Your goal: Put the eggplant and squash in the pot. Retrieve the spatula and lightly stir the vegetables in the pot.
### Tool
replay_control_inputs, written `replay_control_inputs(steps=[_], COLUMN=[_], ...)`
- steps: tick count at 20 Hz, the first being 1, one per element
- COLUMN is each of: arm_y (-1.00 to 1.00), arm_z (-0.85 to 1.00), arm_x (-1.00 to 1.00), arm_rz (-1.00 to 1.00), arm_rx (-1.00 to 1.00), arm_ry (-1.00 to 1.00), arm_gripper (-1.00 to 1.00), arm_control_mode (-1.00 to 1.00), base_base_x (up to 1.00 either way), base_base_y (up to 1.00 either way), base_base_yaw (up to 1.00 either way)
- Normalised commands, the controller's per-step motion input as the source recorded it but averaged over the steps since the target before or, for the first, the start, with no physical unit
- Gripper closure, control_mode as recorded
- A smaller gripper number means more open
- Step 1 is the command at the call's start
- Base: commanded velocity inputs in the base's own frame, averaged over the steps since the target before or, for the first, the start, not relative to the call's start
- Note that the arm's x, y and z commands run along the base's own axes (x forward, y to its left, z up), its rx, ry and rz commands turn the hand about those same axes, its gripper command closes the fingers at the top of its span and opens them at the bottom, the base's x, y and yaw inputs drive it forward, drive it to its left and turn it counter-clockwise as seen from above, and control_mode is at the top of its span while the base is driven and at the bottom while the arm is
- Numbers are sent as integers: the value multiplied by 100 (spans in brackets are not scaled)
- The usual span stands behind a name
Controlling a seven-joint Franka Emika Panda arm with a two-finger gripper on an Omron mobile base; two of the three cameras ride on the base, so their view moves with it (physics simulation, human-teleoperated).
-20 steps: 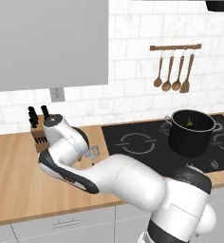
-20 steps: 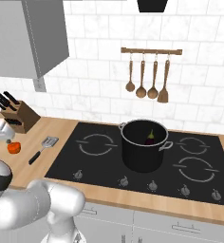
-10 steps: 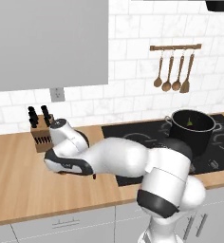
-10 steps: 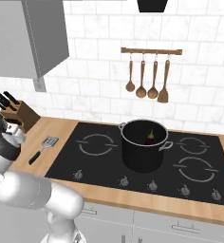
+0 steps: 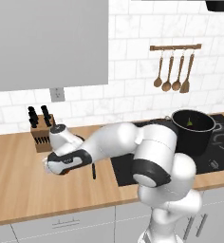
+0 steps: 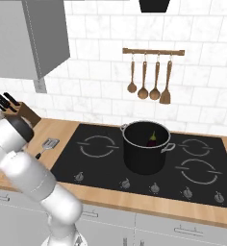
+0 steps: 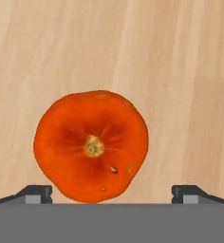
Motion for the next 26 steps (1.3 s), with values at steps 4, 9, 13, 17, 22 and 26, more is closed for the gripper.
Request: replay_control_inputs(steps=[4, 9, 13, 17, 22, 26], arm_y=[21, 19, 18, -4, -57, -87], arm_z=[-23, -17, -5, 4, 62, 90], arm_x=[29, 36, 12, -25, -73, -76], arm_rz=[0, 0, 0, -7, -14, -14], arm_rx=[0, 0, 0, 0, 0, 0], arm_ry=[0, 0, 0, -2, -17, -15], arm_gripper=[-100, -100, 100, 100, 100, 100], arm_control_mode=[-100, -100, -100, -100, -100, -100], base_base_x=[0, 0, 0, 0, 0, 0], base_base_y=[0, 0, 0, 0, 0, 0], base_base_yaw=[0, 0, 0, 0, 0, 0])
